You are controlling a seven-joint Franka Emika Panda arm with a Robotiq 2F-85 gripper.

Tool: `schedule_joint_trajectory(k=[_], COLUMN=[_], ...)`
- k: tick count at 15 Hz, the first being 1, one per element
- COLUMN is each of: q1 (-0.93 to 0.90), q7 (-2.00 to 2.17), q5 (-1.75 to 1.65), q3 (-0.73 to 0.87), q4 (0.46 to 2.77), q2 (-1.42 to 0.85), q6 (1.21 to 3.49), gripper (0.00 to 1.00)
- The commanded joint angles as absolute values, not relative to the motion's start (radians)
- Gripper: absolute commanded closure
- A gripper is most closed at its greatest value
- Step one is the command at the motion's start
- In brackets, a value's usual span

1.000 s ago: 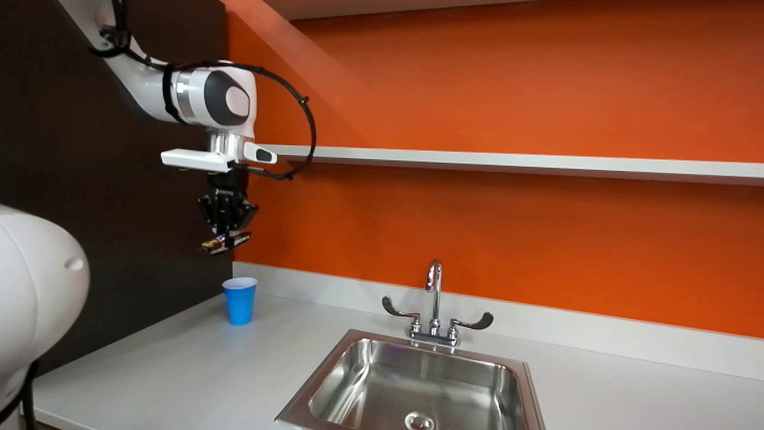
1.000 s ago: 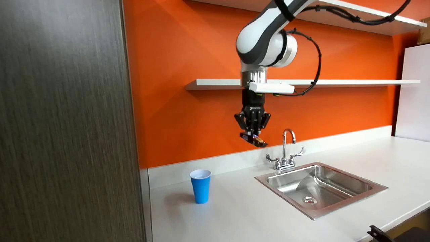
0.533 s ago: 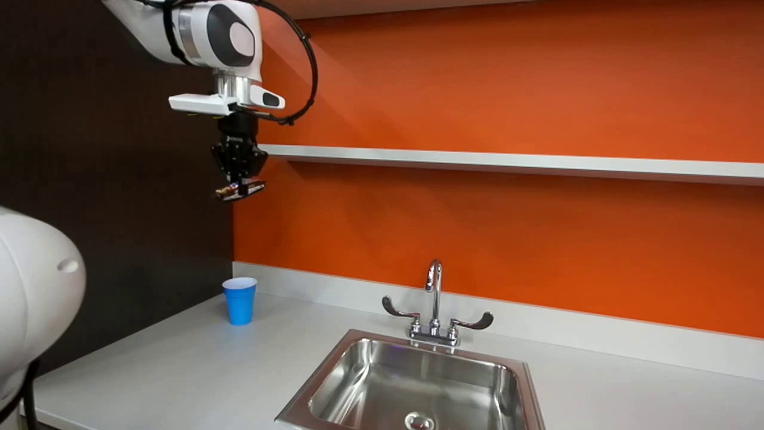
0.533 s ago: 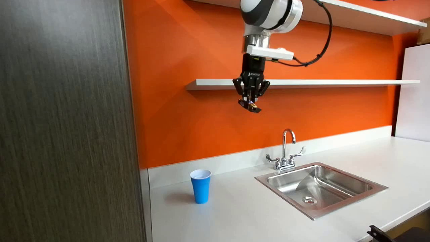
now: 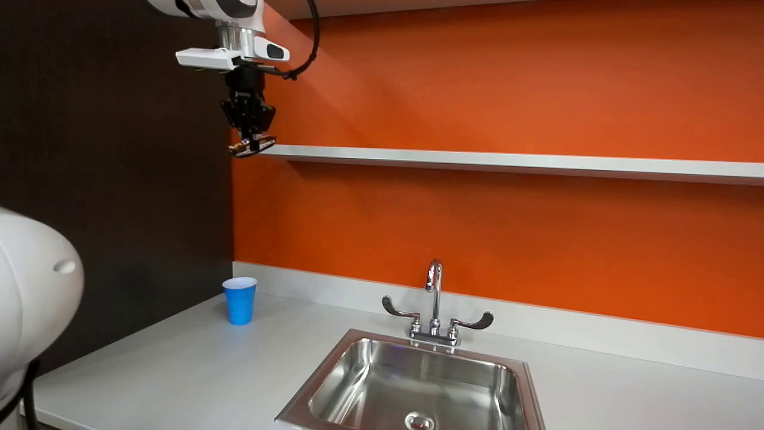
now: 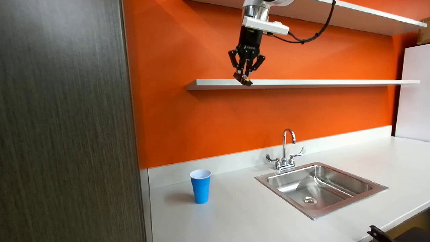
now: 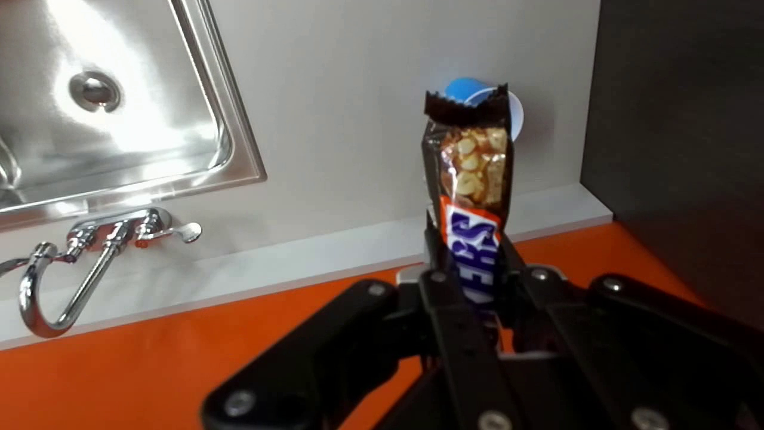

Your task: Pick up the object from the counter and place it on the shelf

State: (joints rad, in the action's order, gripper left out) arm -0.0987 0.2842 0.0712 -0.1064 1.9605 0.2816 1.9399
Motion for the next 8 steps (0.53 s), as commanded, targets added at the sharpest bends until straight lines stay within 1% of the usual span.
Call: schedule_joint_trajectory(k=[1,8], q1=[-0.077,-0.088], q7=[0.332,0.381], q5=[0.034,-0.03], q3=[-0.127,-0.13], q4=[1.82,1.559], q2=[0.222,0.056], q6=[1.887,1.806], gripper=[0.95,0.95])
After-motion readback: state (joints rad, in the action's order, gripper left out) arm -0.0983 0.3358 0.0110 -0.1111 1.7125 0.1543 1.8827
